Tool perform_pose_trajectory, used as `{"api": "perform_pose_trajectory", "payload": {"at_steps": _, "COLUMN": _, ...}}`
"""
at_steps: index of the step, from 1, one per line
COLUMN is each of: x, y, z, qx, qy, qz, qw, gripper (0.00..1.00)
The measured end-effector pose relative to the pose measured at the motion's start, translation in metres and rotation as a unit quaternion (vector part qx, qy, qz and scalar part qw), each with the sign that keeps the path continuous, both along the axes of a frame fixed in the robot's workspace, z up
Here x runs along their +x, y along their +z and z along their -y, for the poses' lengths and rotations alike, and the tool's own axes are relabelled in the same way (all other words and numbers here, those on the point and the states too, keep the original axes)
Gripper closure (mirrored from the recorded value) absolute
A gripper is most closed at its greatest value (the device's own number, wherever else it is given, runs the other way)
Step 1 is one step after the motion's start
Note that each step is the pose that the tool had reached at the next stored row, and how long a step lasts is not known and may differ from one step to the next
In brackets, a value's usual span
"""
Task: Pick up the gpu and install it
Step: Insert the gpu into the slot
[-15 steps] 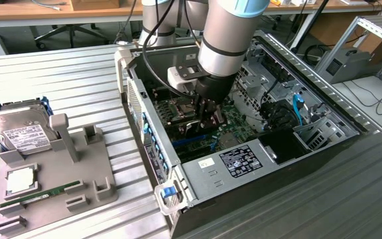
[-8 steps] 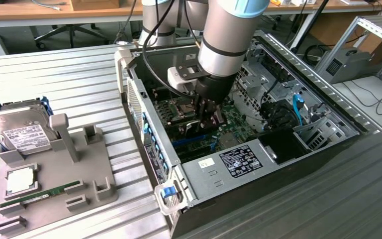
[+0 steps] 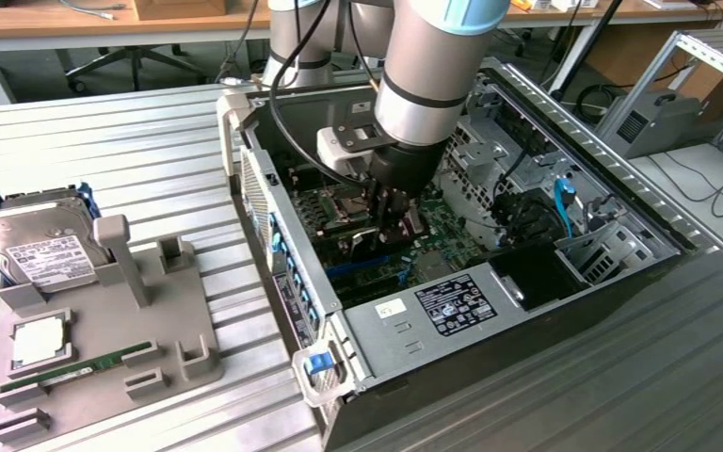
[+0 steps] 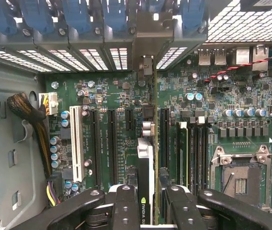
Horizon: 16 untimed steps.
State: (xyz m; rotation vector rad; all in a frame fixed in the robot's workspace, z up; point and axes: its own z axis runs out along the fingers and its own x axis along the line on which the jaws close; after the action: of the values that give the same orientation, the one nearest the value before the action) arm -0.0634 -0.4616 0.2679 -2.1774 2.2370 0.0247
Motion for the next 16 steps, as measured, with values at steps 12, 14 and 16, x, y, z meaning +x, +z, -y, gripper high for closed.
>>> {"api": "perform_pose_trajectory", "payload": {"at_steps": 12, "x": -0.0006, "y": -0.0034, "z": 0.0, "qx": 0.0, "qy": 0.0, "qz": 0.0, "qw": 1.0, "gripper": 0.73}}
{"api": "perform_pose_trajectory", "payload": {"at_steps": 14, "x": -0.0011, "y": -0.0046, "z": 0.0, "qx": -0.0001, "qy": 0.0, "qz": 0.0, "qw": 1.0, "gripper": 0.73}}
{"api": "perform_pose_trajectory", "payload": {"at_steps": 16, "x": -0.0012, "y": -0.005, "z": 0.0, "qx": -0.0002, "qy": 0.0, "qz": -0.0001, "qw": 1.0, "gripper": 0.73}}
